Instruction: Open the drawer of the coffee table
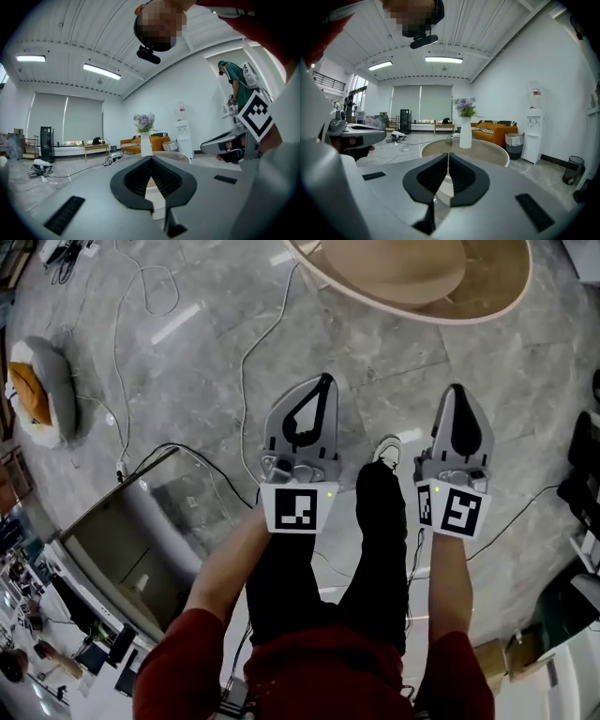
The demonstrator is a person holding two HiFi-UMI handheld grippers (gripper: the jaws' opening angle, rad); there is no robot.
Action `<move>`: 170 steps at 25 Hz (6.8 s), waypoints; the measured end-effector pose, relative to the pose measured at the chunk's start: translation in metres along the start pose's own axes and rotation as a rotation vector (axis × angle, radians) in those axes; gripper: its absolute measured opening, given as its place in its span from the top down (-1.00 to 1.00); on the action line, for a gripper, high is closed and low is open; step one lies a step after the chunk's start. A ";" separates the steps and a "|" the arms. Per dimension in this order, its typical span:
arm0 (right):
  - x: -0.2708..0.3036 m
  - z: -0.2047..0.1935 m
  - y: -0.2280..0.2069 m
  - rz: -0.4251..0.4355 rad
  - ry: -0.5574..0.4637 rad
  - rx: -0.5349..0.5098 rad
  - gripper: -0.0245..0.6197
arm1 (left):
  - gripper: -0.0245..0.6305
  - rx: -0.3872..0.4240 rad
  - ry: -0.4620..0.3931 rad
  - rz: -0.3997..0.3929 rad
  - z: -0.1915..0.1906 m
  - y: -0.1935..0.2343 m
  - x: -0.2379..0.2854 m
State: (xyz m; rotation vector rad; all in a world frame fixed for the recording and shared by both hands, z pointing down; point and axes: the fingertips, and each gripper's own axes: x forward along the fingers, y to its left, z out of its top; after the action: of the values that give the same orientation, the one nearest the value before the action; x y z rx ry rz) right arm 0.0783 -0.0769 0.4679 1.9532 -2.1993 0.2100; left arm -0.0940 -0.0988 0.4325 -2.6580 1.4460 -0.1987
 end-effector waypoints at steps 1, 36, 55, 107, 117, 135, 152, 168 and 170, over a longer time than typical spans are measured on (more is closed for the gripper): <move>0.008 -0.025 0.002 -0.003 -0.005 -0.003 0.85 | 0.88 -0.001 -0.021 -0.013 -0.023 -0.004 0.001; 0.179 -0.449 -0.020 0.079 -0.049 0.331 0.79 | 0.88 -0.010 -0.077 -0.015 -0.428 -0.073 0.087; 0.294 -0.484 -0.052 0.374 -0.332 1.342 -0.03 | 0.88 -0.015 -0.037 -0.010 -0.429 -0.084 0.113; 0.140 -0.509 -0.014 0.501 -0.303 1.399 0.12 | 0.88 -0.161 0.052 0.224 -0.464 -0.084 0.053; 0.111 -0.516 -0.010 0.483 -0.288 1.401 0.12 | 0.88 -0.140 0.024 0.209 -0.463 -0.096 0.034; 0.061 -0.492 -0.022 0.033 -0.065 0.372 0.11 | 0.88 -0.076 0.009 0.161 -0.468 -0.102 0.031; 0.060 -0.492 -0.021 -0.068 -0.024 0.109 0.84 | 0.88 -0.037 -0.015 0.126 -0.462 -0.115 0.036; 0.039 -0.297 0.000 0.009 -0.006 -0.017 0.86 | 0.88 0.035 -0.016 -0.082 -0.260 -0.076 0.046; 0.024 -0.233 -0.001 0.005 0.000 -0.017 0.86 | 0.88 0.053 -0.018 -0.092 -0.199 -0.063 0.042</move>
State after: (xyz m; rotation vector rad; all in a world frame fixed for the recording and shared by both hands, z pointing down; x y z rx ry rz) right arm 0.0885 -0.0460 0.6997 1.9388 -2.1994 0.1909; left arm -0.0529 -0.1069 0.6413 -2.6786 1.2958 -0.2169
